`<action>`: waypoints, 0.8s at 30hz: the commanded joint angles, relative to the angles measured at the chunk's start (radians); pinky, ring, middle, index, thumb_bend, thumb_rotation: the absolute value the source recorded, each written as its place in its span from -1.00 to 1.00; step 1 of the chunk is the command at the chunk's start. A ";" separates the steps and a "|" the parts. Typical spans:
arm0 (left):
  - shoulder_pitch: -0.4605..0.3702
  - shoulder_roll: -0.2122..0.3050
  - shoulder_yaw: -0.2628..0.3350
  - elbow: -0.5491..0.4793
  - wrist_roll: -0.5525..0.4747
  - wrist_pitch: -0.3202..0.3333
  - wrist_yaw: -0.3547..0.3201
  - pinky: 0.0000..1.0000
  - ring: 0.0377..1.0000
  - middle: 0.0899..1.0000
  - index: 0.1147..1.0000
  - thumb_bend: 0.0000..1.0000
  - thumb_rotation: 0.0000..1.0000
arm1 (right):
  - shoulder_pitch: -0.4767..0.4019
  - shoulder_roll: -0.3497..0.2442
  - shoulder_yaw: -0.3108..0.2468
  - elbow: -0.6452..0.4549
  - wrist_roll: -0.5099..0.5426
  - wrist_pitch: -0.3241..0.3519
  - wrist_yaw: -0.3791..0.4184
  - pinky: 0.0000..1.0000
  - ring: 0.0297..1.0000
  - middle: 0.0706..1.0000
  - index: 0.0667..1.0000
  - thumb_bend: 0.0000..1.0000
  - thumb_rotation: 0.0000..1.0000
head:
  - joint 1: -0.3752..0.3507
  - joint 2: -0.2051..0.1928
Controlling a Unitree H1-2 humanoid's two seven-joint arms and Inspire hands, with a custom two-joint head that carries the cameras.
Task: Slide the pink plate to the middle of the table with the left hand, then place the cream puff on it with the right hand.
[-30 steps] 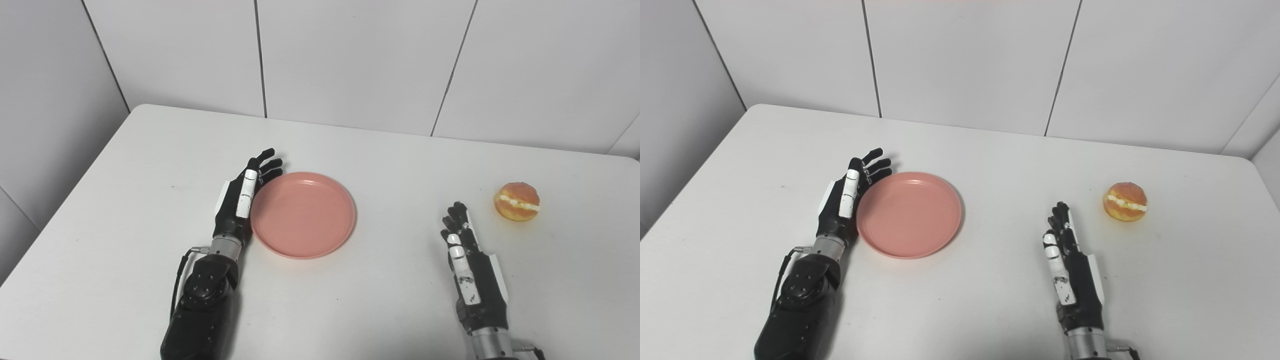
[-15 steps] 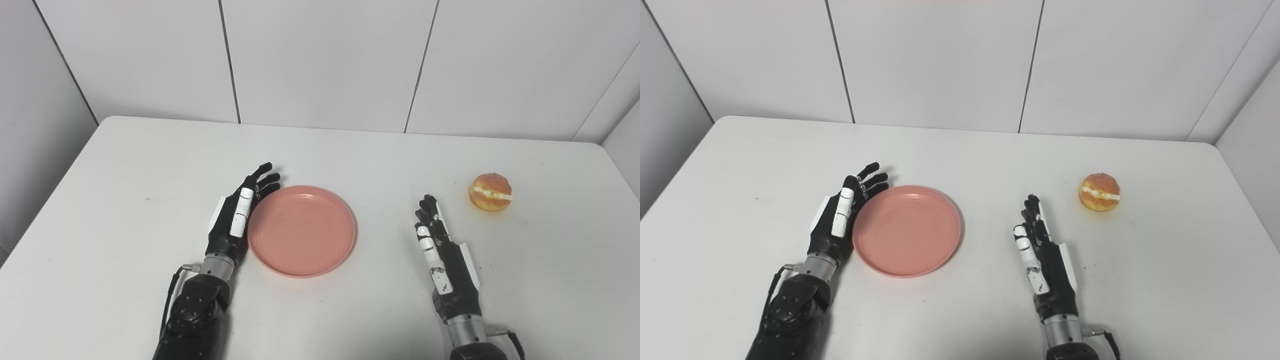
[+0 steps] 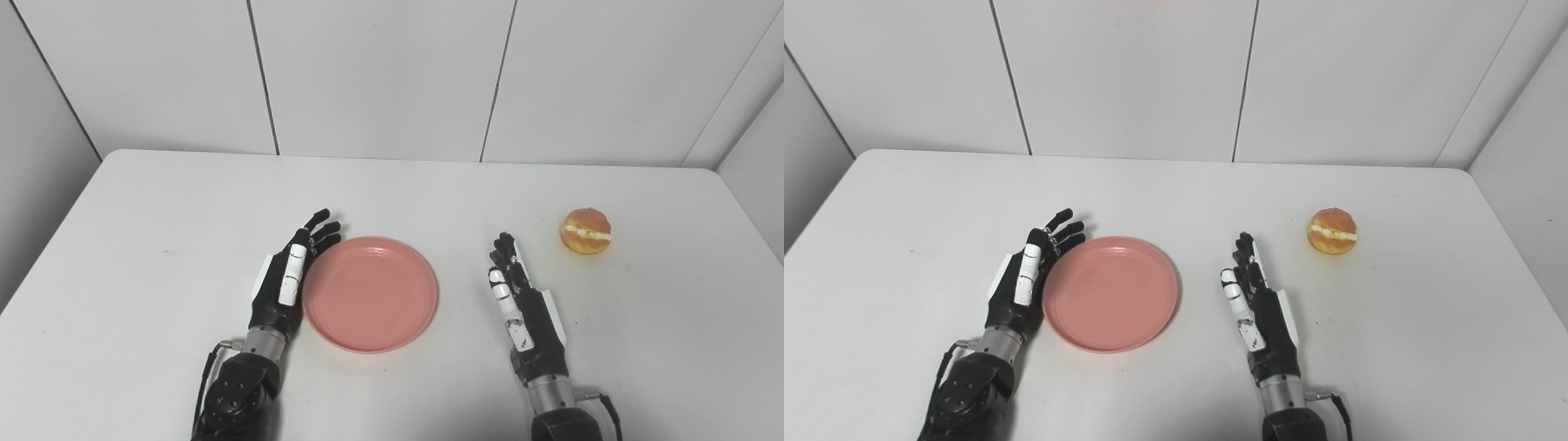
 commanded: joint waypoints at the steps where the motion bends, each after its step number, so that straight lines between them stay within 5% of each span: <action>1: 0.058 -0.026 -0.031 0.013 -0.005 0.049 -0.031 0.73 0.66 0.65 0.65 0.36 1.00 | 0.003 0.010 0.007 0.015 -0.006 -0.011 -0.004 1.00 1.00 1.00 1.00 0.29 0.69 | 0.001 -0.001; 24: 0.057 -0.037 -0.066 0.068 0.032 -0.049 -0.025 0.80 0.70 0.67 0.70 0.34 1.00 | -0.007 -0.003 0.000 0.044 -0.006 -0.031 -0.004 1.00 1.00 1.00 1.00 0.31 0.70 | -0.005 -0.010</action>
